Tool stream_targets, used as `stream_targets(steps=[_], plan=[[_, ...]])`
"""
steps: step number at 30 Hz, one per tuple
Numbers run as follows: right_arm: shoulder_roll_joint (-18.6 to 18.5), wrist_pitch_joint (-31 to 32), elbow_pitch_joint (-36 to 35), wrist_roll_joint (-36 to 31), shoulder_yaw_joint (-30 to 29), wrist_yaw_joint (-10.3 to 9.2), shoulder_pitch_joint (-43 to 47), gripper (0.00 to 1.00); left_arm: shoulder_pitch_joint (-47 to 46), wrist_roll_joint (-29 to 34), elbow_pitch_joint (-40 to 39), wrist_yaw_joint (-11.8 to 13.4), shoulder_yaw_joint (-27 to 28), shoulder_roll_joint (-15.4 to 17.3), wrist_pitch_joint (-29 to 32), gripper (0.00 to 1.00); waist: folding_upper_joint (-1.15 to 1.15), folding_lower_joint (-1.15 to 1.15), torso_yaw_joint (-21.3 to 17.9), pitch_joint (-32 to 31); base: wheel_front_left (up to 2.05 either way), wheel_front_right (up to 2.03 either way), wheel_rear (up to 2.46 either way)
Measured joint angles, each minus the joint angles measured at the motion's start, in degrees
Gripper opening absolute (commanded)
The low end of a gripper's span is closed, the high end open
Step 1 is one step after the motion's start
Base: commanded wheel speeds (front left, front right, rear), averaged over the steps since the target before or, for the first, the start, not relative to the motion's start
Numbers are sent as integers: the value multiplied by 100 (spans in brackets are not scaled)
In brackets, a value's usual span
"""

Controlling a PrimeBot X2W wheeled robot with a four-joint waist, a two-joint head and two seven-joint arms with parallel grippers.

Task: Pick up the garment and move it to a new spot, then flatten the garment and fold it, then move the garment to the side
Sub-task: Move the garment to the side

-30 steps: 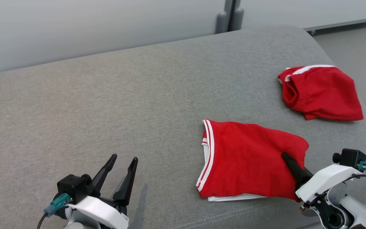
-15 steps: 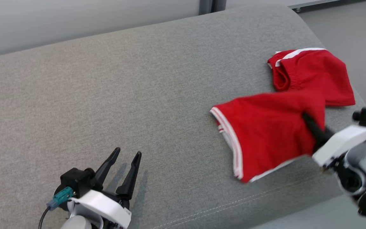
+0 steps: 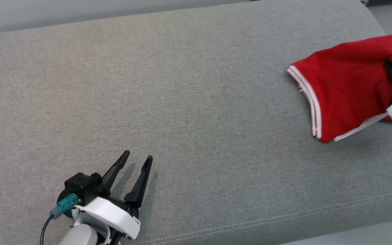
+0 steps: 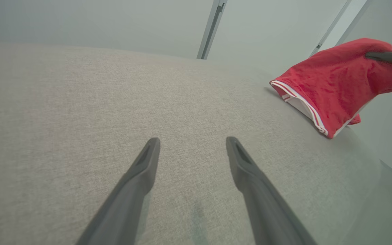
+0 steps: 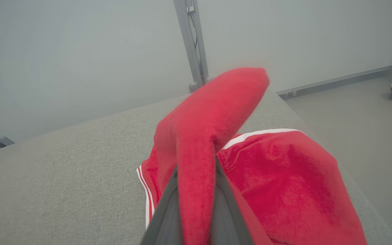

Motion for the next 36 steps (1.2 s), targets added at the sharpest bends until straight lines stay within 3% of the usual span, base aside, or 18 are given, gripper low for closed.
stream_targets(steps=[10, 11, 12, 13, 17, 23, 28, 35, 36], plan=[[-126, 93, 1080, -467, -111, 0, -684, 0, -159, 1, -54, 0, -25, -26, 0, 100, 0, 0, 343, 183, 0, 0, 0], [-122, 42, 1243, -506, -153, 1, -722, 30, -174, 1, -56, 0, -37, -32, 0, 100, 0, 0, 366, 189, 0, 0, 0], [-122, -69, 1423, -577, -175, 1, -758, 82, -193, 1, -64, 0, -52, -38, 0, 100, 0, 0, 387, 192, 0, 0, 0], [-127, -204, 1619, -702, -170, 1, -804, 100, -203, 1, -81, 0, -62, -46, 0, 100, 0, 0, 406, 194, 0, 0, 0], [-134, -783, 2324, -1071, -244, 1, -1096, 100, -208, 9, -121, 0, -113, -114, 0, 100, 0, 0, 464, 203, 0, 0, 0], [-231, -967, 2440, -1760, -849, 1, -1571, 100, -216, 10, -160, 0, -110, -111, 0, 100, 0, 0, 481, 245, 0, 0, 0], [-165, -979, 1251, -2628, -1924, 0, -1284, 100, -216, 52, -167, 0, -51, -125, 1, 100, 0, 0, 479, 162, 0, 0, 0], [721, -982, -575, -3854, -3314, 1, 421, 100, -185, 120, -163, 0, 92, -171, 0, 100, 0, 0, 511, -157, 0, 0, 0], [721, -982, -575, -3854, -3314, 1, 421, 100, -185, 120, -163, 0, 92, -171, 0, 100, 0, 0, 511, -157, 0, 0, 0]])
